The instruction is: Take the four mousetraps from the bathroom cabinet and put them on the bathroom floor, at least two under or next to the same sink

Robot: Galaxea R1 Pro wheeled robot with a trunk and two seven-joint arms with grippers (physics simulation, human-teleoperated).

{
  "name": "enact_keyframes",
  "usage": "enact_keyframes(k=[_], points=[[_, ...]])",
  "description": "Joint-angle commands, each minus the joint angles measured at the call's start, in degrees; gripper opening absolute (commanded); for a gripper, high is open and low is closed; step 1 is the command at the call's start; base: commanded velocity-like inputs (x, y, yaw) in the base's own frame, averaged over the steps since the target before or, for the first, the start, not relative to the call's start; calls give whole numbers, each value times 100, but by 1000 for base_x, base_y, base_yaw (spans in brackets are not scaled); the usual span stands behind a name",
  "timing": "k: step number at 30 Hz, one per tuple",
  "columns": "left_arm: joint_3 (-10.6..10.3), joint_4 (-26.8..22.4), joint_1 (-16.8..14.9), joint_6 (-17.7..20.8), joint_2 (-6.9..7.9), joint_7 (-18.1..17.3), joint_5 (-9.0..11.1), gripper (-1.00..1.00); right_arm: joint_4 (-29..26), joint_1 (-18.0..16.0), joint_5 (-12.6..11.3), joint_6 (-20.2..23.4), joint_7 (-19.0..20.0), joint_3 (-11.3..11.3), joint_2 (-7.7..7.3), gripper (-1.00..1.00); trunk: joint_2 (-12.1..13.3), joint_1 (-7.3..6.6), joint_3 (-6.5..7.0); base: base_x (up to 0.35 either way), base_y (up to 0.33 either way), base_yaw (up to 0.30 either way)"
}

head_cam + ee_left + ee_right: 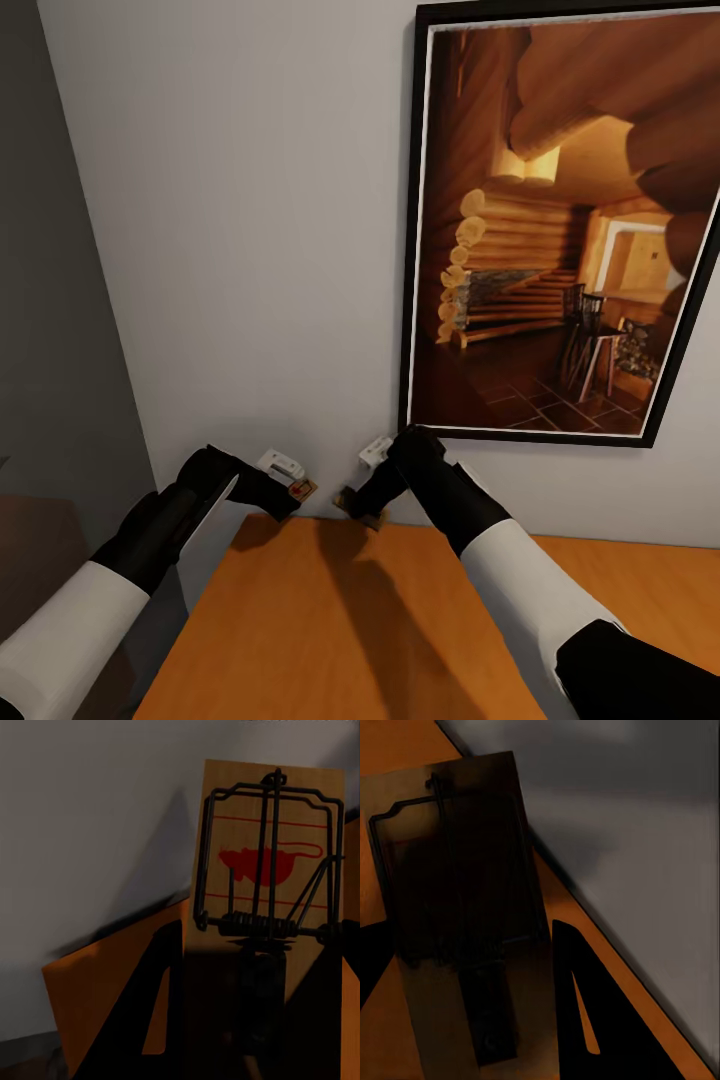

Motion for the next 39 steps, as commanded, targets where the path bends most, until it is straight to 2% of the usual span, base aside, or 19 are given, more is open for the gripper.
enact_keyframes(k=[1,22,34,39], points=[[-12,-6,-5,19,5,0,-6,-100,-21,-5,43,28,43,2,1,-100,-5,1,-8,0,0,0],[-12,61,-6,19,0,-4,12,-100,-116,-5,35,28,44,-32,1,-100,-5,1,-8,-9,0,0],[-4,246,-8,19,19,-4,19,-100,-117,-5,36,28,50,-33,1,-100,-5,1,-8,-299,0,0],[10,233,-8,21,40,-4,215,-100,-117,-5,34,28,51,-34,1,-100,-5,1,-8,-344,0,0]])
